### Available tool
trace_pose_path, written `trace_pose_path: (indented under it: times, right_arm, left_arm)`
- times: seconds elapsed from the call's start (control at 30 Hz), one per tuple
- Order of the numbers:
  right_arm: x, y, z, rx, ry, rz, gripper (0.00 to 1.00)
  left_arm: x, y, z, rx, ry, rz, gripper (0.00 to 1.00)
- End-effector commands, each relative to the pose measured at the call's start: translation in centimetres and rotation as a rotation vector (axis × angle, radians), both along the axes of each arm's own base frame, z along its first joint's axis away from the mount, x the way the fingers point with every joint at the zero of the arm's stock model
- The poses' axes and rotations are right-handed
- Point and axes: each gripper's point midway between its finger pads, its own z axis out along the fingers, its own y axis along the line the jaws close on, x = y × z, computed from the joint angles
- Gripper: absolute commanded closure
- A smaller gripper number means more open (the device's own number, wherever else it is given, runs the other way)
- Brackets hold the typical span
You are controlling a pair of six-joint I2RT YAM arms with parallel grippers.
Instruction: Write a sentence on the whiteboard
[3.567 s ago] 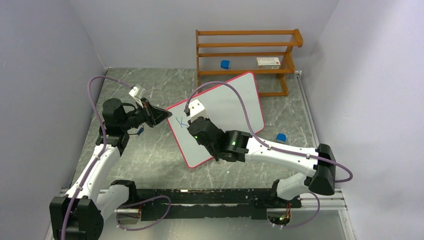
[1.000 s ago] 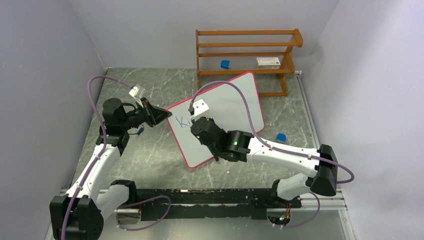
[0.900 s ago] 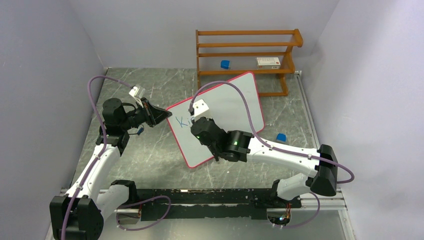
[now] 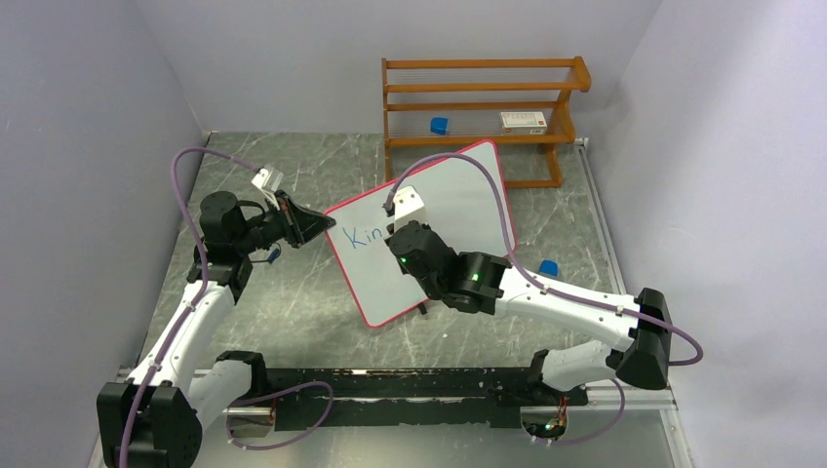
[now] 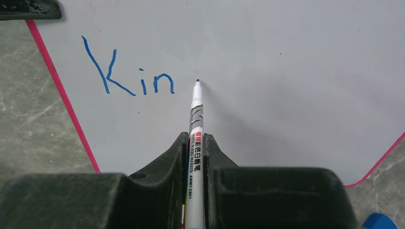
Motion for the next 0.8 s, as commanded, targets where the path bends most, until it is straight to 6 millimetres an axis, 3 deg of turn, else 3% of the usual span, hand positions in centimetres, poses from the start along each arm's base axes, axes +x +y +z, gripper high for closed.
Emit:
trace_pose_path:
  times: [0.0,0.77]
  right_arm:
    - [0.41,0.32,0.71,0.032,-0.017,-0.003,1.0]
    - [0.45,0.68,0.27,0.019,-0.006,0.008,1.0]
  left_arm:
    - [0.35,0.33,-1.23,0.038,0.013,0.013,0.95]
    - [0.38,0.33,-1.35,0.038,0.017,0.013,0.95]
